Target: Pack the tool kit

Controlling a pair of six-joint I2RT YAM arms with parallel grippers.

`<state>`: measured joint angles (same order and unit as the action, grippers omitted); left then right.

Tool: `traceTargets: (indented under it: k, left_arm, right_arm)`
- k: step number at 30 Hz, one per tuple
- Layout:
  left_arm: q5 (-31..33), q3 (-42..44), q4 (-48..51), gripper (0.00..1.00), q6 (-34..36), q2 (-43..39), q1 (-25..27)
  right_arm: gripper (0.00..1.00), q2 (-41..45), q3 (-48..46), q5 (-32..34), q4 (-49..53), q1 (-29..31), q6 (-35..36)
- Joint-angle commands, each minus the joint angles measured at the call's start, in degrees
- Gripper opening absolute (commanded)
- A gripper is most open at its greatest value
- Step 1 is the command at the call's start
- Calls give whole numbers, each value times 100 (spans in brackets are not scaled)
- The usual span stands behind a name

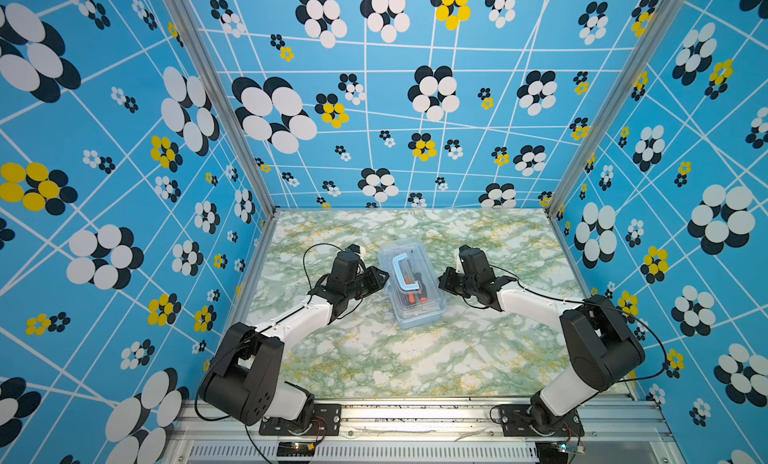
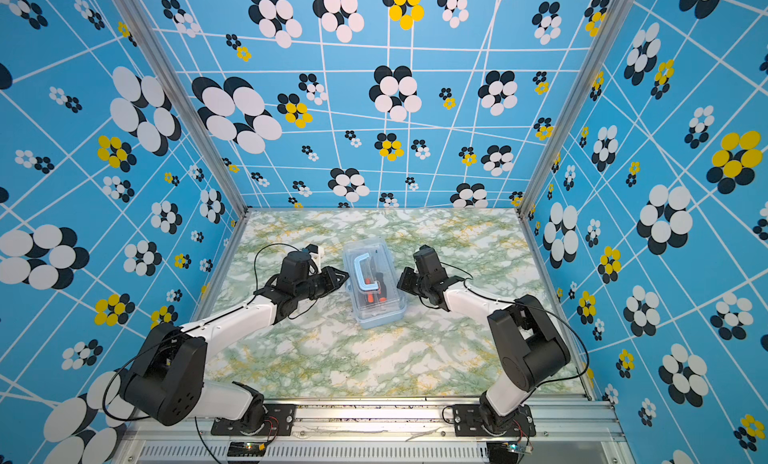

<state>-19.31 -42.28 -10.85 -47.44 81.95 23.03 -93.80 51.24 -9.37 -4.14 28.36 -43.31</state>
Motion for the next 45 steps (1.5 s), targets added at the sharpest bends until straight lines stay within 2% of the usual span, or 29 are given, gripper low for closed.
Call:
traceTargets:
  k: [1,15,21,45]
  left_arm:
    - [-108,165,-203,27,-80,66,71]
    - [-145,337,-464,26,-165,225,180]
    - [-143,370,-383,31,-81,164,248]
    - [-160,738,-884,30,-283,285,257]
  right_arm:
    - [2,-34,-115,-215,203,83,105]
    - [2,-87,-90,-241,221,95,106]
    - [2,-60,-66,-231,256,91,125]
    - [1,-197,33,-281,291,106,112]
